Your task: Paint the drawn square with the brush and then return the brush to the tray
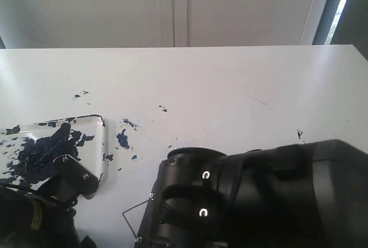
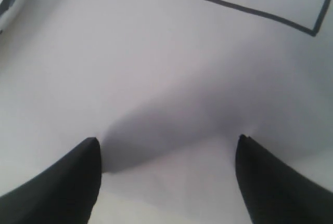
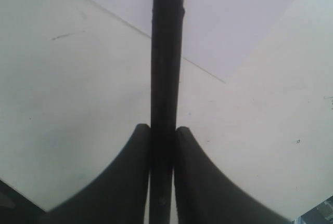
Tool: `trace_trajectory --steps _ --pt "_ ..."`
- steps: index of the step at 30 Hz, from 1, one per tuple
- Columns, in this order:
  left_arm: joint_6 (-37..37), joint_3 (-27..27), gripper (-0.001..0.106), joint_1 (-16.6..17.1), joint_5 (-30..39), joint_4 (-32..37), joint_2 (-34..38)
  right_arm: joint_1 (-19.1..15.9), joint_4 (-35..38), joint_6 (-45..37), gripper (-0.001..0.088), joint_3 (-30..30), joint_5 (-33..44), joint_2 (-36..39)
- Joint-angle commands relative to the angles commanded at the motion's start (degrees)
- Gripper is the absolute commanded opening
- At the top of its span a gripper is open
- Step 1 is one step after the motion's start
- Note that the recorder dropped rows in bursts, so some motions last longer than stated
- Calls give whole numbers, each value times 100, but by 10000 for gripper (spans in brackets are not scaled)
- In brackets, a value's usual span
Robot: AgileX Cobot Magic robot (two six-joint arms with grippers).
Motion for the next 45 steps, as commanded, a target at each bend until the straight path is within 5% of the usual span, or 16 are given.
trace_trajectory --steps 17,45 --pt "-22 0 749 0 13 -72 0 0 -137 0 0 -844 -107 980" --pt "-22 0 749 0 13 -72 0 0 -28 0 0 -894 48 1049"
